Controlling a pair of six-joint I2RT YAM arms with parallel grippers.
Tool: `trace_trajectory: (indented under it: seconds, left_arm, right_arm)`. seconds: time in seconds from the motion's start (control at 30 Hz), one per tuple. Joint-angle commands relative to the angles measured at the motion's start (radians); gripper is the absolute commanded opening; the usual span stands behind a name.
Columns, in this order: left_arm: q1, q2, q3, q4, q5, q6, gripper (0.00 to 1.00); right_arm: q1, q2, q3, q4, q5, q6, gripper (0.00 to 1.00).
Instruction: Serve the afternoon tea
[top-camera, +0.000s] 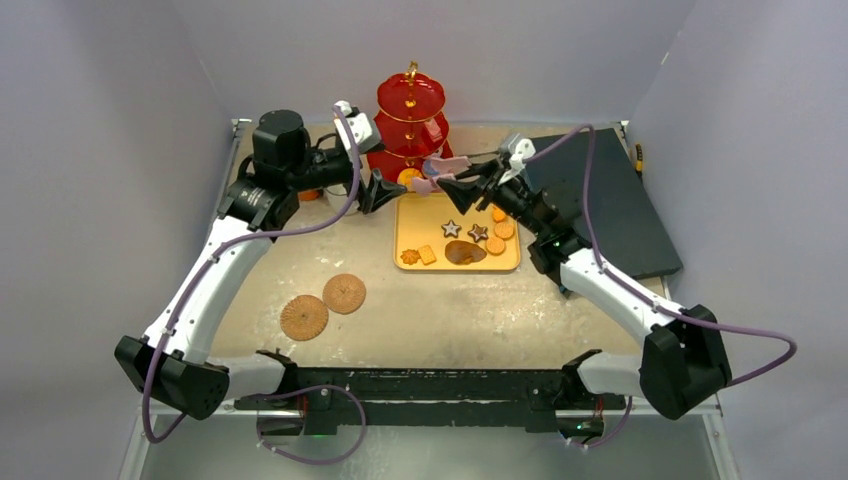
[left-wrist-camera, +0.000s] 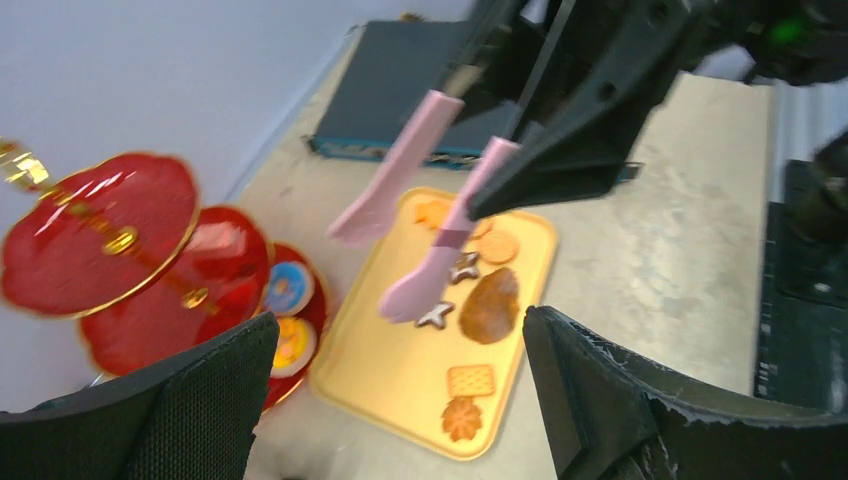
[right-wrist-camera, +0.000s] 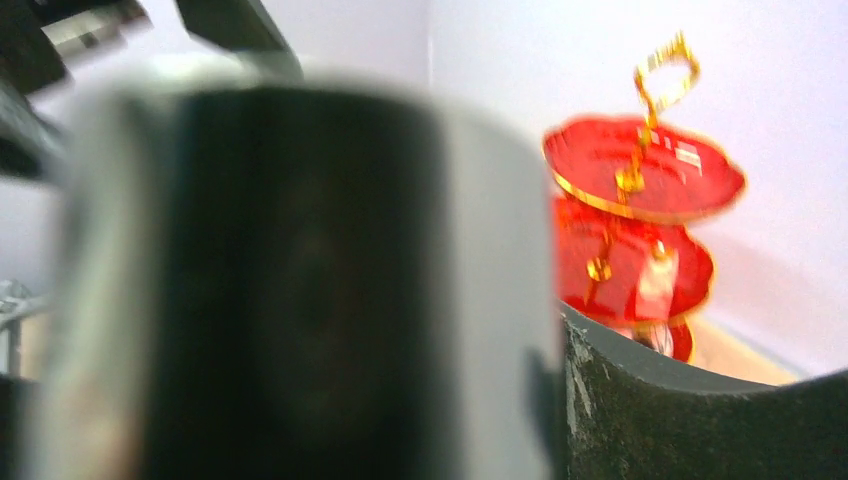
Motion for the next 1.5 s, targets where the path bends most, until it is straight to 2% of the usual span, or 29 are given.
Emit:
trace_trajectory:
  seconds: [0.0, 0.17, 0.4, 0.7, 1.27, 1.47]
  left_arm:
    - [0.021, -0.029, 0.043, 0.015, -0.238, -0.026, 0.92]
    - [0.033, -0.019, 0.052, 0.012, -0.298, -0.078, 0.93]
    - [0.04, -0.002, 0.053, 0.011, -0.341, -0.125, 0.97]
    - [0.042, -0.004, 0.055, 0.016, -0.359, -0.126, 0.99]
    - [0.043, -0.008, 0.061, 0.041, -0.336, -0.105, 0.92]
    - [0.043, 0.001, 0.069, 0.048, -0.332, -0.109, 0.9]
  right_arm:
    - [-0.002, -0.019, -0.096, 0.009, 0.149, -0.064, 0.7]
    - [0.004, 0.003, -0.189, 0.017, 0.277, -0.083, 0.71]
    - [0.078, 0.116, -0.192, 0.011, 0.485, -0.177, 0.72]
    - [0.156, 0.246, -0.197, 0.113, 0.622, -0.24, 0.72]
    - [0.172, 0.357, -0.178, 0.089, 0.6, -0.185, 0.71]
    - [0.172, 0.371, -0.174, 0.079, 0.618, -0.184, 0.65]
